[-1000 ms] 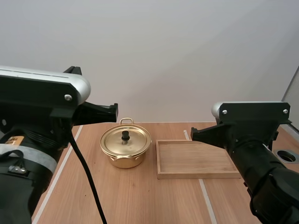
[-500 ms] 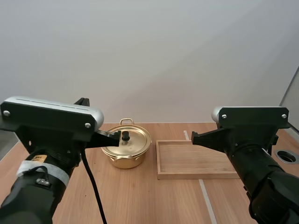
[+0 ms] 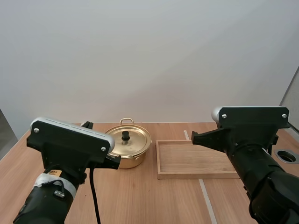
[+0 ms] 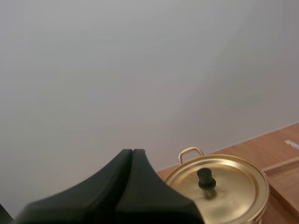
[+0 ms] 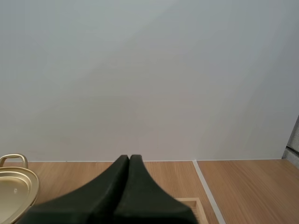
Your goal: Open the pot, put the pineapple inside, and close it
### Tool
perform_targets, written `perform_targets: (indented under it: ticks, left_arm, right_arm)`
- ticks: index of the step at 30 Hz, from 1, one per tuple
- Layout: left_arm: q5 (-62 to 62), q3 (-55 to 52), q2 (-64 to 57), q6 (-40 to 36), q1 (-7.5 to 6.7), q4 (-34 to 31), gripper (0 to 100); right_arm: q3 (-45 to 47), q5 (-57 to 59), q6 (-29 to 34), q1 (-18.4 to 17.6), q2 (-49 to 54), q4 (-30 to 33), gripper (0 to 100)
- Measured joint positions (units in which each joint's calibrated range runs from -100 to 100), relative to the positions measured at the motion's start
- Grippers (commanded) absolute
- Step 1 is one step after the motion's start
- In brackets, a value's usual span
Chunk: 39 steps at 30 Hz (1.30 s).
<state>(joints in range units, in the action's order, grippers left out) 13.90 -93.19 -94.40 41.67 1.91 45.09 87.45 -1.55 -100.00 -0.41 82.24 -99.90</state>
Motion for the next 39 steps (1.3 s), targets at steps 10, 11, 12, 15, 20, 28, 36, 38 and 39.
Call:
perform_targets:
  ticks: [10, 11, 12, 15, 20, 28, 36, 38, 39]
  left_arm:
    - [-6.65, -6.67, 0.00, -14.34, 0.00, -9.53, 0]
    - [-6.88, -6.67, 0.00, -18.42, 0.00, -13.21, 0]
    - [-7.03, -6.67, 0.00, -23.92, 0.00, -16.77, 0]
    - [-5.27, -6.67, 0.00, -38.79, 0.00, -30.50, 0]
    - [3.35, -6.81, -0.96, -51.41, 0.00, -39.99, 0]
    - [9.48, -6.81, -5.28, -53.26, 0.00, -41.44, 0]
    - [16.25, -6.81, -5.26, -53.73, 0.00, -42.28, 0]
    - [16.62, -6.81, -5.26, -54.71, 0.00, -43.15, 0]
    - [16.59, -6.81, -5.26, -54.71, 0.00, -43.59, 0]
  right_arm:
    - [0.00, -0.14, 0.00, 0.00, 0.00, 0.00, 0]
    - [0.00, -0.14, 0.00, 0.00, 0.00, 0.00, 0]
    - [0.00, -0.14, 0.00, 0.00, 0.00, 0.00, 0]
    - [0.00, -0.14, 0.00, 0.00, 0.00, 0.00, 0]
    - [0.00, -0.14, 0.00, 0.00, 0.00, 0.00, 0]
    - [0.00, -0.14, 0.00, 0.00, 0.00, 0.00, 0]
    - [0.00, -0.14, 0.00, 0.00, 0.00, 0.00, 0]
    - [0.00, -0.14, 0.00, 0.00, 0.00, 0.00, 0]
    - [0.00, -0.14, 0.00, 0.00, 0.00, 0.00, 0]
